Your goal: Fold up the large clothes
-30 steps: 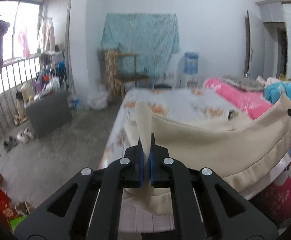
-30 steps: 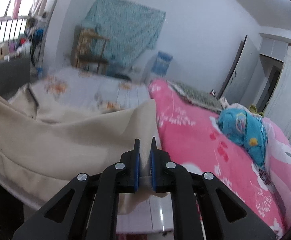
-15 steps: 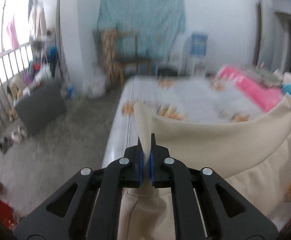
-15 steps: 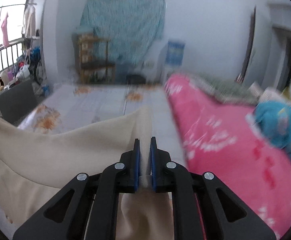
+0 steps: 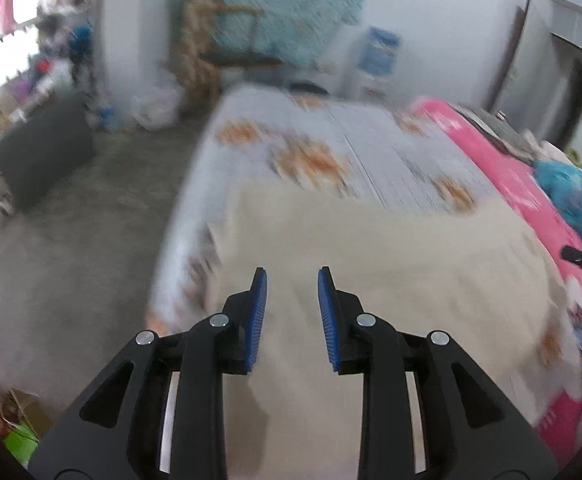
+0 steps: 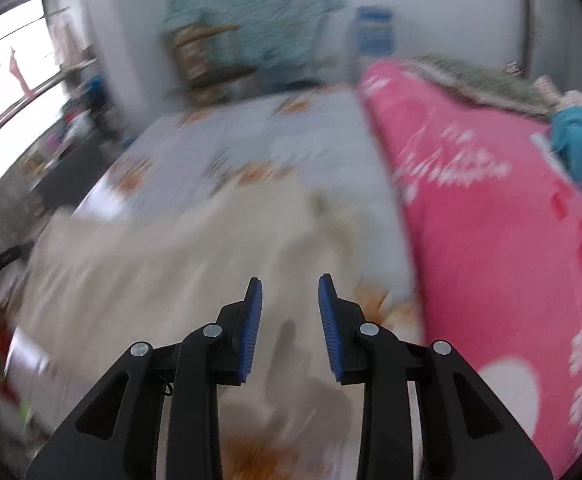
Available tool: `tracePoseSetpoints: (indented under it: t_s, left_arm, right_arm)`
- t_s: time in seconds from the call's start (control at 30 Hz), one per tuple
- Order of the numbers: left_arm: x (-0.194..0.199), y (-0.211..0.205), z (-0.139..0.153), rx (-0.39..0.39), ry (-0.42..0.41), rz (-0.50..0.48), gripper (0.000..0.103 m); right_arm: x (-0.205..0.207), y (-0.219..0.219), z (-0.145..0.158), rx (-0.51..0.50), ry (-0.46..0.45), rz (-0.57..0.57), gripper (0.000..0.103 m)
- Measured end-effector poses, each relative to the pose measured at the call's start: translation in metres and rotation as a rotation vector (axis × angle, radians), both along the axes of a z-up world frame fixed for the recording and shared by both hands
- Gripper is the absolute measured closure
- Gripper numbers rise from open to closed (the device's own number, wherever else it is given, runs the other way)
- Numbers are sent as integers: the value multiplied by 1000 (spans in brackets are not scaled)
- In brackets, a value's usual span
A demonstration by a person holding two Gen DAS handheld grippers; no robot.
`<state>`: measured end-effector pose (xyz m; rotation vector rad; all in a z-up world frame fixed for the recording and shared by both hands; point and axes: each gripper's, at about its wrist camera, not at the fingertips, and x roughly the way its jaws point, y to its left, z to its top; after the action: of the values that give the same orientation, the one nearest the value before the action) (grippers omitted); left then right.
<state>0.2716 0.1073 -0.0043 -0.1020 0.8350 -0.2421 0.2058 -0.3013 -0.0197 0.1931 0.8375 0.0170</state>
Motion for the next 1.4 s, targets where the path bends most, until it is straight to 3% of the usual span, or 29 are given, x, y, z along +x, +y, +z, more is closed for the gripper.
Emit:
tracePoseSetpoints:
  t_s: [0.1,0.17,0.23,0.4,0.47,0.57,0.63,0.73,0.77,0.87,1.0,1.1,1.2,1.27,1.33,1.4]
  left_arm:
    - [-5,12,-42,-3,119,54,78]
    - [-10,29,-50,-95,110,68,75]
    - [-13,38,-44,-100,111,97,77]
    - [-29,37,-20,-79,47,102,76]
    - [-39,28,-8,-92,8,65,71]
    - [-56,8,1,-102,-28,-4,60]
    - [-62,-5,-4,-80,-19,-29,49]
    - [-62,-17,-37,10,82,1,36]
    - [-59,-17,-46,27,113,18,35]
    - [-69,-17,-38,29,83,46,32]
    - [-84,-29,-18,-7,11,14,29]
    - [-83,-51,-14,17,6,-27,27]
    - [-78,-73,-22,55,18,-43,24]
    - [-69,-81,-40,124,67,-2,23]
    - [-66,-79,-47,116,75,15,22]
    - [-67,-80,-41,124,75,27,22]
  right_arm:
    - [-16,-9,-33,40,107,-25,74]
    - [-21,-30,-51,137,137,-81,83]
    - [-30,-43,-46,200,118,-127,85]
    - [-47,-28,-20,28,99,-200,82]
    - [-52,-14,-9,9,61,-180,82]
    - [-54,14,-5,-1,8,-93,69]
    - [-47,27,-20,-26,30,-67,65]
    - [-42,28,-49,1,123,-86,64]
    - [-46,30,-51,4,112,-101,64]
    - [-52,52,-35,-114,90,-139,59]
    - [-54,83,-11,-60,-9,-93,39]
    - [-45,116,0,-68,-68,-33,33]
    - [-29,141,-6,-73,-75,21,29]
    - [-17,155,-25,-118,-37,45,28]
    - [-10,164,-47,-182,22,67,27]
    - [-15,168,-44,-215,11,82,27]
